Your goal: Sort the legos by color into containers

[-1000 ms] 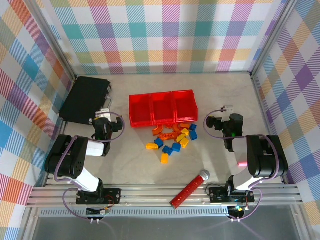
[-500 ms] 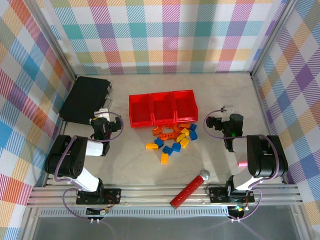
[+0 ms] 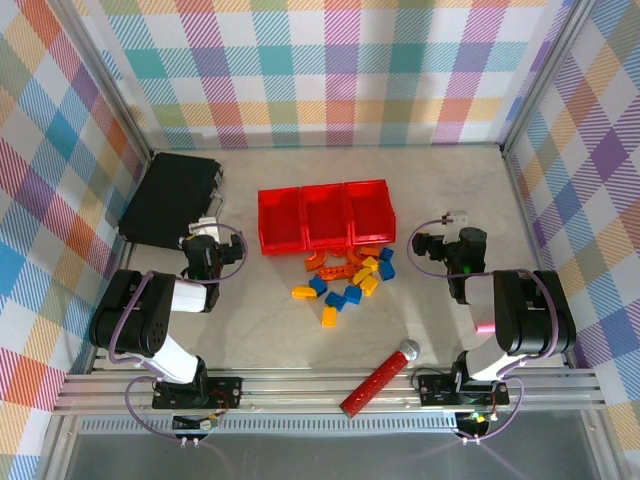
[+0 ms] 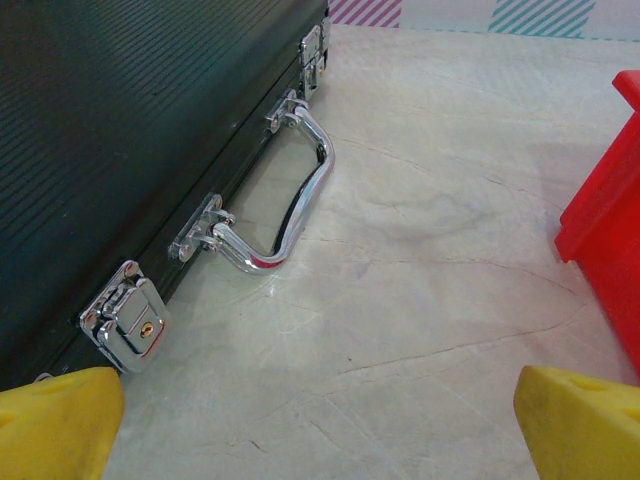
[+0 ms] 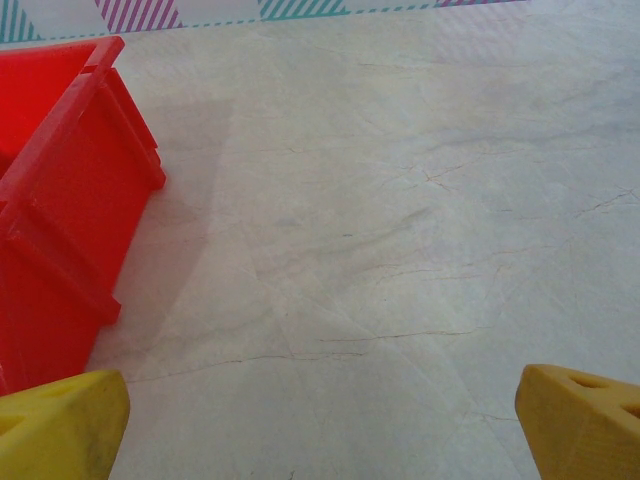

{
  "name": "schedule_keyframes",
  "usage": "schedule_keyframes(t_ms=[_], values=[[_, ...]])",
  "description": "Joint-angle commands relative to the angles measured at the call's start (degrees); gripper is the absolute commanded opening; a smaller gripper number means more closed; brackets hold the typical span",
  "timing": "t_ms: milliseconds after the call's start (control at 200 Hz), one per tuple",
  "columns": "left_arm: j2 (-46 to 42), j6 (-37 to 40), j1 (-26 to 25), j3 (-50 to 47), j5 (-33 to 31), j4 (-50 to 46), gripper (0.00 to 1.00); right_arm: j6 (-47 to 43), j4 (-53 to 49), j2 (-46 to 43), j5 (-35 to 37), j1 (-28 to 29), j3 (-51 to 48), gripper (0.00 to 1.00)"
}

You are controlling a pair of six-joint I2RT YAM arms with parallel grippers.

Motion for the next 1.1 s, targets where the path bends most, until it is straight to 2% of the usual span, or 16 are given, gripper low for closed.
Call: schedule_keyframes(t_ms=[0, 55, 80, 145, 220, 390, 480, 665, 830, 980, 1095], values=[[-0.5, 0.5, -1.0, 1.2, -1.2, -0.9, 1.00, 0.0, 0.4, -2.1, 2.3, 0.8, 0.5, 0.99], [-2.2, 0.7, -1.8, 1.2, -3.7, -2.1, 1.00, -0.6, -5.6, -5.8, 2.9, 1.5, 1.9, 0.99], [-3.5, 0.6, -2.7, 1.7, -7.2, -3.5, 1.00, -0.6, -8.5, -7.3, 3.4, 1.9, 3.1, 0.99], [-7.5, -0.4, -4.1, 5.7, -11.8, -15.6, 1.00, 0.6, -17.3, -10.8, 4.5, 2.2, 5.5, 0.99], [-9.8, -3.1, -5.4, 10.6, -15.7, -26.9, 1.00, 3.5, -21.8, -13.8, 4.9, 2.3, 6.8, 0.99], [-11.9, -9.7, -7.9, 17.8, -20.1, -43.3, 1.00, 13.3, -37.2, -16.1, 3.7, 2.2, 14.2, 0.99], [-14.6, -13.6, -8.3, 18.8, -21.0, -48.9, 1.00, 17.7, -44.5, -15.6, 1.9, 2.4, 18.1, 0.99], [-25.9, -19.2, -8.7, 16.6, -19.0, -56.3, 1.00, 21.4, -49.8, -13.8, -2.7, 5.0, 21.7, 0.99], [-33.6, -22.9, -9.0, 20.1, -15.9, -70.8, 1.00, 22.9, -57.8, -10.8, -3.7, 12.3, 27.7, 0.99], [-35.1, -24.8, -9.4, 26.2, -10.8, -85.0, 1.00, 24.4, -68.4, -7.9, -2.8, 20.2, 34.6, 0.99], [-36.3, -25.1, -9.6, 29.3, -6.2, -91.9, 1.00, 23.9, -76.1, -7.2, -2.9, 22.7, 37.4, 1.00]])
